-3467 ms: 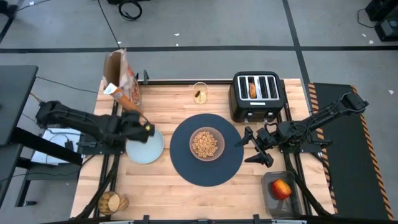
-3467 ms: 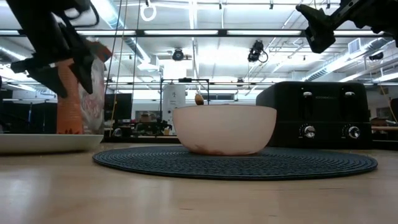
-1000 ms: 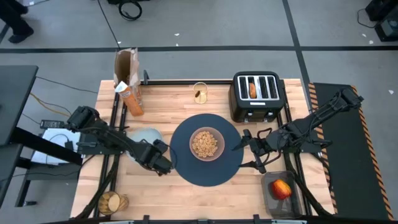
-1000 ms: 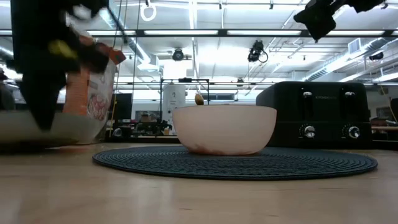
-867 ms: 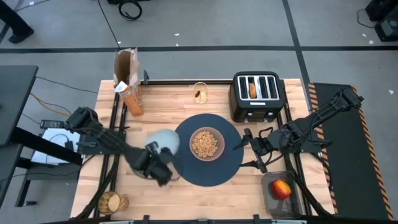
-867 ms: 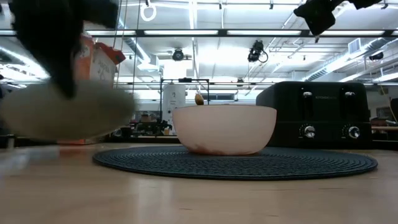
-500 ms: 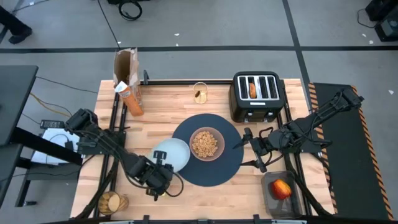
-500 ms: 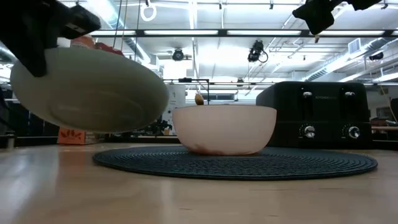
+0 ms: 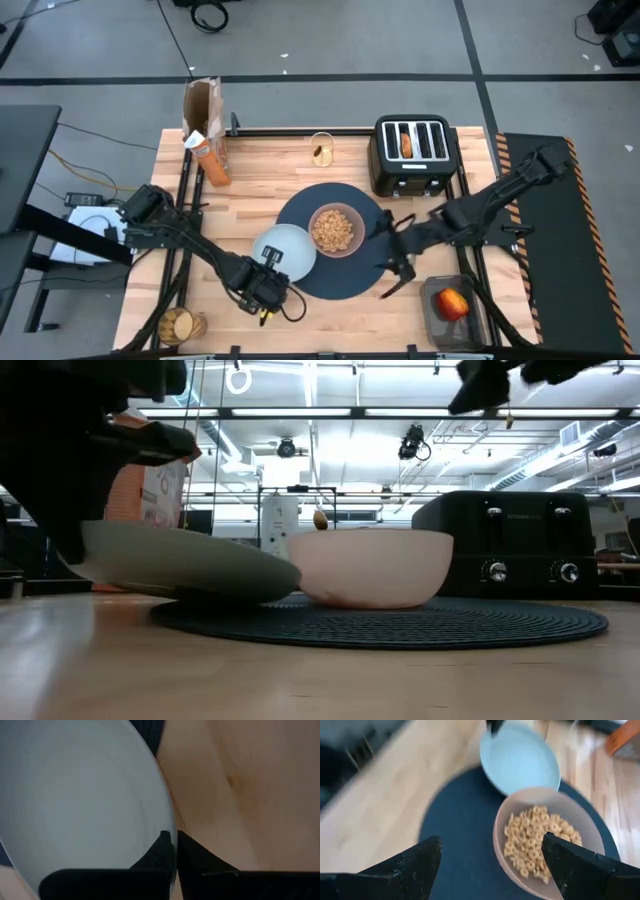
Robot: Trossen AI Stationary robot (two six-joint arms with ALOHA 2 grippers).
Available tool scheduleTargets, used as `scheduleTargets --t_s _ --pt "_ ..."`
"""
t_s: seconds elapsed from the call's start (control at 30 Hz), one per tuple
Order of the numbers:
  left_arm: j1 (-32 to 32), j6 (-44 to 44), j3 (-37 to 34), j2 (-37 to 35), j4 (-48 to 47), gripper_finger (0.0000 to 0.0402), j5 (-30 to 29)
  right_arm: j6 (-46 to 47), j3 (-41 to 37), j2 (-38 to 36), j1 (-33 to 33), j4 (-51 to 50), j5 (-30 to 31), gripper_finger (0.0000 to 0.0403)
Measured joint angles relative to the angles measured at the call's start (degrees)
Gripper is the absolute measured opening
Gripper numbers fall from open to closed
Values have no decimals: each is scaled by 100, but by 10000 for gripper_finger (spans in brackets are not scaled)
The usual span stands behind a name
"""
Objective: Arrange a breakfast setting
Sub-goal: Put the gray plate on the left of the orange bowl
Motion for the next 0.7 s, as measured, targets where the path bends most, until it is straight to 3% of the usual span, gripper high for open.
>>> scheduleTargets --t_s 0.17,0.37,0.53,0.7 --pt "24 45 0 0 269 20 40 -426 851 1092 -162 -720 -182 347" --pt "-25 -44 0 1 299 43 116 -548 1151 1892 -378 -886 -435 347" --pt "-111 -176 0 2 289 56 102 -548 1147 1995 -455 -917 -415 347" --pt "-138 -530 -2 2 174 66 98 -457 1147 1631 -464 -1006 -387 347"
